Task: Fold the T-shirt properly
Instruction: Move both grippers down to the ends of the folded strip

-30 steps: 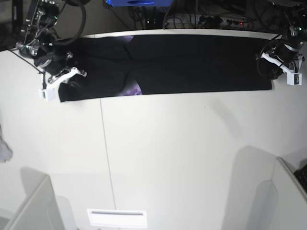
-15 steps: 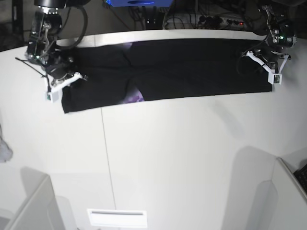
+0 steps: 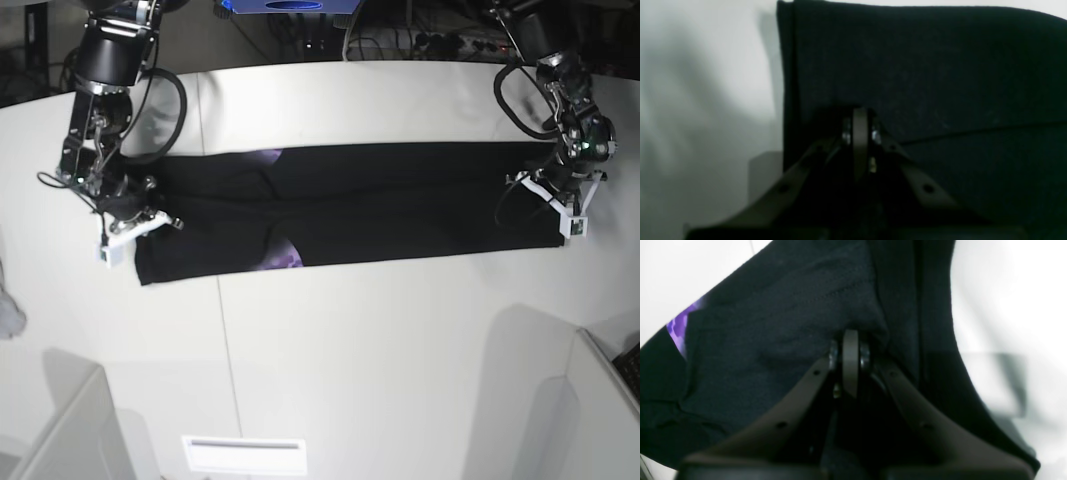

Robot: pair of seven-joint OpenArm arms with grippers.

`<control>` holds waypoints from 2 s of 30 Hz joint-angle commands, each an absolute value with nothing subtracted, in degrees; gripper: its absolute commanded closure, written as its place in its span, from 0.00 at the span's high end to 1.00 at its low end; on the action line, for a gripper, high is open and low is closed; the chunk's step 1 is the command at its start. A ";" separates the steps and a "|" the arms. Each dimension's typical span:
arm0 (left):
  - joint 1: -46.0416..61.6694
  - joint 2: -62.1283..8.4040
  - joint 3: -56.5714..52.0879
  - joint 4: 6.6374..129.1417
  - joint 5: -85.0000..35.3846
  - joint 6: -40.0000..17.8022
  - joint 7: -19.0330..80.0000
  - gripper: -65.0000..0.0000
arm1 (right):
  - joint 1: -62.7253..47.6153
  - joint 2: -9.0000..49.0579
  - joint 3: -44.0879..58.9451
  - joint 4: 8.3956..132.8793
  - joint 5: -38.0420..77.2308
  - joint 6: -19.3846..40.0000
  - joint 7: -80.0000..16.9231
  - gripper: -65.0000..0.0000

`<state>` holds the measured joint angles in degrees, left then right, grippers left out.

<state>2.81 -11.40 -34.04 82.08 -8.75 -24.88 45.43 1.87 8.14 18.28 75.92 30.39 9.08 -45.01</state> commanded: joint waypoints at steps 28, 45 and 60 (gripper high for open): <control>19.56 -14.55 -55.78 102.46 -48.57 -24.57 56.40 0.75 | -12.62 2.51 17.98 108.09 27.74 16.57 -51.38 0.00; 12.53 -16.57 -44.70 81.54 -37.05 -32.22 46.81 0.97 | -13.85 2.07 17.98 108.09 27.74 16.57 -51.74 0.00; 8.48 -16.84 -39.34 74.77 -36.97 -32.22 46.73 0.56 | -14.55 2.07 17.98 108.18 27.74 16.57 -51.38 0.00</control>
<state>8.43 -16.14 -39.20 74.59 -37.54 -32.21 45.01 -14.96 1.72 17.87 107.02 26.96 16.12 -52.53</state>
